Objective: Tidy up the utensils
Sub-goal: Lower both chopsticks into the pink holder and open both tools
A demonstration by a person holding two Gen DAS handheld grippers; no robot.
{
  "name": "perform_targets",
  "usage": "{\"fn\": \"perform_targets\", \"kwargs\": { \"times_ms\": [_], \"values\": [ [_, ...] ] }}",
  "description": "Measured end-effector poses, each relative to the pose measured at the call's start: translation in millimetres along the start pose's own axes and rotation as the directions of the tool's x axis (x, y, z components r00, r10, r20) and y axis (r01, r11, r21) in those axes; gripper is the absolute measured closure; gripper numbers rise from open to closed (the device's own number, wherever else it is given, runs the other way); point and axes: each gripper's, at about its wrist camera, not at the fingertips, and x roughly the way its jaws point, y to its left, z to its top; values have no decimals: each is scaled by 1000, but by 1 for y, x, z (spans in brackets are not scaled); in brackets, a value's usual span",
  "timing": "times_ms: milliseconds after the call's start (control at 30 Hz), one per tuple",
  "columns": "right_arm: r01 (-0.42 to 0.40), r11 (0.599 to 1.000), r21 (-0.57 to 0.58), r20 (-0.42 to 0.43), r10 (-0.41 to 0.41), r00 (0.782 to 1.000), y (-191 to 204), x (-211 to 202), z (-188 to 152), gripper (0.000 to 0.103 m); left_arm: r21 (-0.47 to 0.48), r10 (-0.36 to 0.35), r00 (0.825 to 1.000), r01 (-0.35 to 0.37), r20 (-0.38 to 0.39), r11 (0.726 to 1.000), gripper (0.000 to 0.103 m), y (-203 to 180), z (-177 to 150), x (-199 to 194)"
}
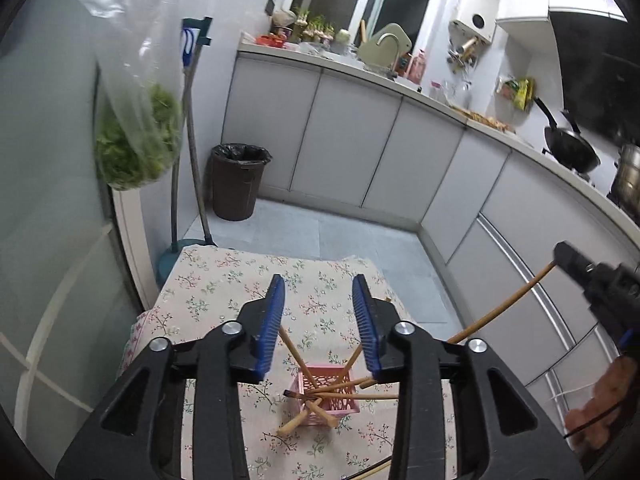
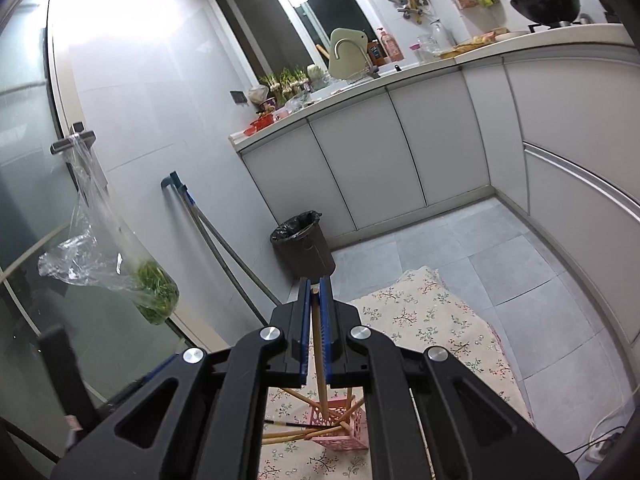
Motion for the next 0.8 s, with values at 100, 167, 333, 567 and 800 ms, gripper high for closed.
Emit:
{"fn": "perform_targets", "kwargs": {
  "times_ms": [100, 167, 333, 567, 800],
  "values": [
    [6, 1000, -12, -11, -6, 1000, 5, 13, -5, 98, -5, 10, 1000, -10, -2, 1000, 67, 4, 2, -1],
    [16, 1000, -21, -16, -16, 1000, 7, 23, -9, 98, -11, 15, 1000, -15, -5, 1000, 67, 5, 2, 0],
    [20, 997, -78, -46, -24, 999, 14, 54, -34, 98, 2, 34, 999, -34, -25, 999, 64, 2, -1, 8],
    [2, 998, -70, -119, -10, 993, 5, 64, -61, 91, 37, 67, 997, -66, -22, 997, 54, -2, -8, 5],
    [48, 991, -123, -77, -57, 995, 8, 40, -63, 71, 86, 94, 996, -94, -4, 992, 45, -16, -16, -2]
  ]
}}
